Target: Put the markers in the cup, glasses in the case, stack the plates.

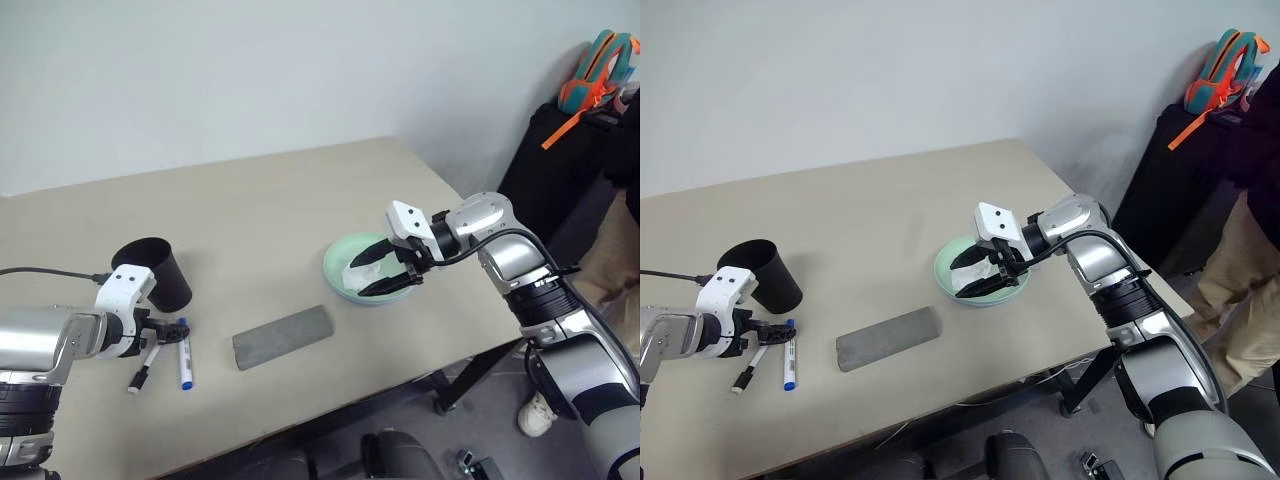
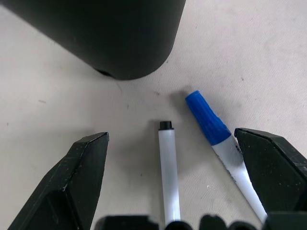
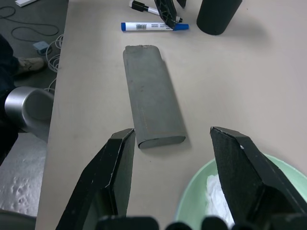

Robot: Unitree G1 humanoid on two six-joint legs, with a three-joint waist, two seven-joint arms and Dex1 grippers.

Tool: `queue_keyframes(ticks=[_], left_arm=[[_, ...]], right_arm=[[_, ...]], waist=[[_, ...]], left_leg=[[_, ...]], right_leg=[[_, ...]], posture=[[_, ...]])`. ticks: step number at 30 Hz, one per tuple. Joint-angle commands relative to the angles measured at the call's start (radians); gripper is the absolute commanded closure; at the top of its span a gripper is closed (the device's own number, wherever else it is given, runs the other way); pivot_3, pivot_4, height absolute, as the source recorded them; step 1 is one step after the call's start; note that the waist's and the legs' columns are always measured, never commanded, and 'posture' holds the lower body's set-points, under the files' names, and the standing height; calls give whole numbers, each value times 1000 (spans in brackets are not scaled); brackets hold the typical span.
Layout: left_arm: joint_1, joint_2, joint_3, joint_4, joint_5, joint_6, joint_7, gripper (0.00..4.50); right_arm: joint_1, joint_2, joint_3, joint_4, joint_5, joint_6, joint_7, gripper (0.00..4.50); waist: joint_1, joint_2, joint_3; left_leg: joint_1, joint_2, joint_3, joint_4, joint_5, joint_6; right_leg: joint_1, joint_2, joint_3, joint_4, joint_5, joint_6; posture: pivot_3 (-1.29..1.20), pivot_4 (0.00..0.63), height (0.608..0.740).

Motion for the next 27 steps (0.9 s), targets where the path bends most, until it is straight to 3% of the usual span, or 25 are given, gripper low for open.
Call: queue_keyframes(ticks=[1,27], left_arm=[[-13,25,0,-10,15,0,-1,39],[-15,39,8,-14,0,23,-29,39]], right_arm=[[-13,4,-20,-29,13,-13,-8,1779],[-11,8,-22,-40,17,-7,-16,1779]], waist=[[0,0,0],[0,0,0]], left_leg=[[0,0,0,0,0,0],[0,0,0,0,0,0]], right_leg=[[0,0,0,0,0,0],[0,0,0,0,0,0]], posture=[[0,0,738],[0,0,738]])
